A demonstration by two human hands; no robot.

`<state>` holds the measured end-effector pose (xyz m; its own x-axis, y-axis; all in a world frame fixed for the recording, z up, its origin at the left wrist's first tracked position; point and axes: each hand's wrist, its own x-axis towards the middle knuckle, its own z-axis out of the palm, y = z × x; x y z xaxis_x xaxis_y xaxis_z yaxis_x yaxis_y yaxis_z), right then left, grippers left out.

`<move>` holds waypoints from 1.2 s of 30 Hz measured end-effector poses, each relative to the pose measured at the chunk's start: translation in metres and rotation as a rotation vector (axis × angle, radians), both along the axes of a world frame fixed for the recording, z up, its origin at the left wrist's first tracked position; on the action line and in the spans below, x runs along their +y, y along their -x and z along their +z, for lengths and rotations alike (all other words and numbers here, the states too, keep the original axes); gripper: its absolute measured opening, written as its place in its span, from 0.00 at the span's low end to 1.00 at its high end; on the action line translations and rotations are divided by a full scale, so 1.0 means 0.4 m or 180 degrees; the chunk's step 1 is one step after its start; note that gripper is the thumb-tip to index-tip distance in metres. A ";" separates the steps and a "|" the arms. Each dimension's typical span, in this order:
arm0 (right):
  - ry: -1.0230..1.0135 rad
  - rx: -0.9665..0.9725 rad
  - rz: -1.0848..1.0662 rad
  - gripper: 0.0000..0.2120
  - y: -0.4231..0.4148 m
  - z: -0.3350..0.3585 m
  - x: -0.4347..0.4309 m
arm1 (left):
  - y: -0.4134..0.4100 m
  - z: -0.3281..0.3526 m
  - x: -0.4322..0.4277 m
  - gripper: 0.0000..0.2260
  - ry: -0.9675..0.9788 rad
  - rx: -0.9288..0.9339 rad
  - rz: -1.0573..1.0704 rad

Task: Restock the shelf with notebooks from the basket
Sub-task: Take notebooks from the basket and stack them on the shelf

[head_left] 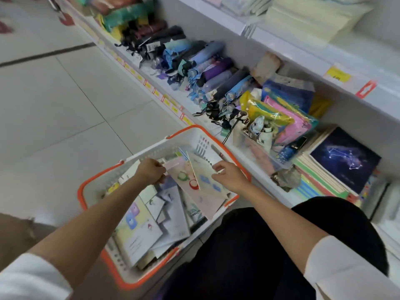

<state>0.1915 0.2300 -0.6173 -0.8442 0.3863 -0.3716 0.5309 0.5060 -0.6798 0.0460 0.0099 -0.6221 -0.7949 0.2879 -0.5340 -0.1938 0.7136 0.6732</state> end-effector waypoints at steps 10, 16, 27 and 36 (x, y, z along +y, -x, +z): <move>-0.0246 -0.0979 0.1192 0.28 0.009 -0.105 -0.106 | -0.060 -0.075 0.059 0.08 -0.0363 -0.0679 0.0569; -0.0213 -0.0628 0.1279 0.20 -0.018 -0.101 -0.110 | -0.053 -0.091 0.105 0.04 -0.0353 -0.0208 0.0633; 0.0770 -0.0266 0.0460 0.25 0.011 -0.051 -0.106 | -0.045 -0.071 0.115 0.15 -0.0823 -0.0745 0.1131; 0.0686 -0.0512 -0.0365 0.22 0.017 -0.024 -0.026 | 0.027 0.066 0.107 0.05 -0.1766 -0.0943 0.1049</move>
<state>0.1846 0.2195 -0.6268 -0.7231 0.3733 -0.5811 0.6860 0.2896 -0.6675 0.0354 0.0525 -0.5958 -0.7315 0.3496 -0.5854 -0.5718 0.1533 0.8060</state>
